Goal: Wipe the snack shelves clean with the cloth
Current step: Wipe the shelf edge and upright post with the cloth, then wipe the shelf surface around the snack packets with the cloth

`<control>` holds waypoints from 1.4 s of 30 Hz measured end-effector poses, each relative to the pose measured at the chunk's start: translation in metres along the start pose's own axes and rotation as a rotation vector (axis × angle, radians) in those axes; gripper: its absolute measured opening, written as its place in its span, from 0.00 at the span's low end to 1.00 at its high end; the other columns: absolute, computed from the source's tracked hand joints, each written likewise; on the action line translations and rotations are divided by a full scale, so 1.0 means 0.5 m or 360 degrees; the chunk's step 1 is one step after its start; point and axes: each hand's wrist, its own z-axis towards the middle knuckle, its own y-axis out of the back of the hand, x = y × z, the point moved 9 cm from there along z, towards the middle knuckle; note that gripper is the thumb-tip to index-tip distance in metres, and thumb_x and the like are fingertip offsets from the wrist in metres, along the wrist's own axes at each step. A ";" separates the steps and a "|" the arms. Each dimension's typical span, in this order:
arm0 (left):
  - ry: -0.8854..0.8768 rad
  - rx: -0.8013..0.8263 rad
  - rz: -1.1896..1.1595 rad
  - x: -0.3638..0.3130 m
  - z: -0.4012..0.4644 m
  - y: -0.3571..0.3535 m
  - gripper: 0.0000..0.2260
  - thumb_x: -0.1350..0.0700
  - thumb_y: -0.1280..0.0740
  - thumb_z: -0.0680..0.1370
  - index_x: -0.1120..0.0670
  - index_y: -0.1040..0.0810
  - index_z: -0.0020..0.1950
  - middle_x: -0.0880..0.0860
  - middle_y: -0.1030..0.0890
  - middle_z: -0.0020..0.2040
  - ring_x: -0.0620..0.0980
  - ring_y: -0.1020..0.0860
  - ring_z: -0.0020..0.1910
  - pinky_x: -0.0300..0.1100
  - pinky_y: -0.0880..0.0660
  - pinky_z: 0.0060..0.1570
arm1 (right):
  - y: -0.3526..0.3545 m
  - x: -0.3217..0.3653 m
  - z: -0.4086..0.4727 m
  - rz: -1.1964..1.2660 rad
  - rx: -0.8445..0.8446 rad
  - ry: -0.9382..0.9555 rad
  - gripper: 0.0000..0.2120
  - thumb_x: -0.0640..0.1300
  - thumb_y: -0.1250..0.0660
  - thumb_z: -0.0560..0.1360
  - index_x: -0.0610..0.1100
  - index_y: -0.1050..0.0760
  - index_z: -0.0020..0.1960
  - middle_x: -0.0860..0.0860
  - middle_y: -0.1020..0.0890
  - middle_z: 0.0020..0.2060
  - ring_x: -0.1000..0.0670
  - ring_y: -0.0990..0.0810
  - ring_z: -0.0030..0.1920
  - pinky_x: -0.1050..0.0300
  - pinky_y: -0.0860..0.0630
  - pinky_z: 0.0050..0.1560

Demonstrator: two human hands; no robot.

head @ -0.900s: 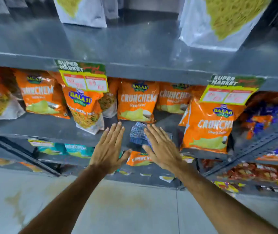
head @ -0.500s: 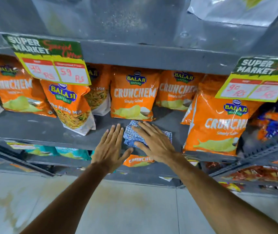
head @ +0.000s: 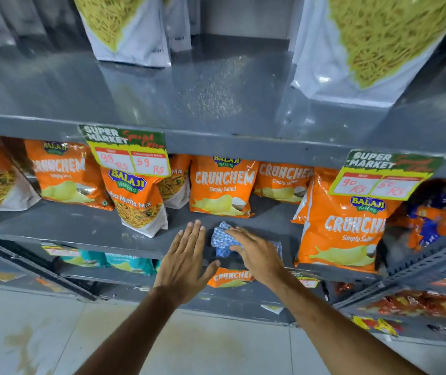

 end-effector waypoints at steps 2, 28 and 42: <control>-0.0012 -0.0065 -0.0014 -0.008 -0.021 0.045 0.40 0.32 0.49 0.85 0.60 0.47 0.85 0.60 0.48 0.86 0.56 0.49 0.86 0.55 0.47 0.83 | 0.040 0.011 -0.021 0.0109 -0.0035 -0.0078 0.23 0.49 0.29 0.79 0.52 0.27 0.73 0.52 0.20 0.69 0.49 0.20 0.67 0.51 0.19 0.61; -0.0464 -0.0927 -0.0025 -0.298 0.007 0.719 0.40 0.35 0.41 0.84 0.62 0.47 0.85 0.58 0.49 0.87 0.55 0.49 0.86 0.52 0.47 0.82 | 0.751 0.288 -0.211 0.0352 -0.1097 0.0354 0.24 0.37 0.32 0.80 0.52 0.27 0.73 0.64 0.26 0.70 0.63 0.27 0.70 0.63 0.29 0.70; -0.0287 -0.0902 0.0099 -0.226 0.073 0.781 0.40 0.32 0.48 0.84 0.60 0.46 0.85 0.57 0.48 0.87 0.53 0.50 0.86 0.51 0.49 0.83 | 0.784 0.328 -0.096 0.0404 -0.1017 0.0499 0.22 0.38 0.32 0.81 0.50 0.27 0.73 0.59 0.23 0.70 0.61 0.26 0.71 0.52 0.26 0.70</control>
